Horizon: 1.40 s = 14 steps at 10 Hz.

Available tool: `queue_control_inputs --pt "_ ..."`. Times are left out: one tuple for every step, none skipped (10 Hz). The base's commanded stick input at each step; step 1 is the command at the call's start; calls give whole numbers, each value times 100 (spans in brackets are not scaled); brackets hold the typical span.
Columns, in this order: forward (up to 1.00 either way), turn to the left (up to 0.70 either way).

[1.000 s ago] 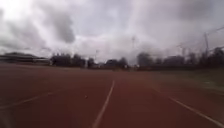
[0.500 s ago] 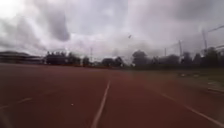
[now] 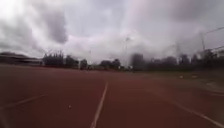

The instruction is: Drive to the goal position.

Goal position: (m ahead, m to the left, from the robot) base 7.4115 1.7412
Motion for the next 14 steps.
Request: queue_control_inputs --pt "85 0" --pt "85 0" --pt "85 0" --pt "85 0" --pt "85 0" --pt "85 0" --pt "85 0" --pt "85 0" --pt "85 0" --pt "85 0" --pt "85 0" --pt "85 -3" --pt "85 -16" --pt "85 -28"
